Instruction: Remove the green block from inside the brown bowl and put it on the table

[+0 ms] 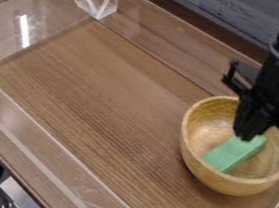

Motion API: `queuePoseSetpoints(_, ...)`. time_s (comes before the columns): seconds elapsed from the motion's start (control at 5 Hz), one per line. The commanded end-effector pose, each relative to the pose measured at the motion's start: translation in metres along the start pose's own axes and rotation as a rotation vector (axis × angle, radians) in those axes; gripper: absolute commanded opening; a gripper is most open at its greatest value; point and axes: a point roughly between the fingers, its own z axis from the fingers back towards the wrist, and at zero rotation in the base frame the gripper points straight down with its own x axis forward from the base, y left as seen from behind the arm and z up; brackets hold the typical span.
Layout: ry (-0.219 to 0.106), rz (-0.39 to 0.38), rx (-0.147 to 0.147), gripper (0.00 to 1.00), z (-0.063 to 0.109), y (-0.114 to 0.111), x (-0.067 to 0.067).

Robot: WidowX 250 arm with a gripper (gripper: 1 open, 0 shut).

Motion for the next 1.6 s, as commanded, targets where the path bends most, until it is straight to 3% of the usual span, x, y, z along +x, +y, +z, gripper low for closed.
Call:
queuePoseSetpoints(0.0,-0.102,0.044,-0.003,0.0,0.047,0.015,0.009)
queuePoseSetpoints(0.2,-0.121,0.076,0.0,0.0,0.068,0.03,0.008)
queuePoseSetpoints(0.4,-0.124,0.101,0.008,1.0,0.064,0.031,0.007)
queuePoseSetpoints(1.4,-0.153,0.034,0.011,1.0,0.033,-0.012,-0.009)
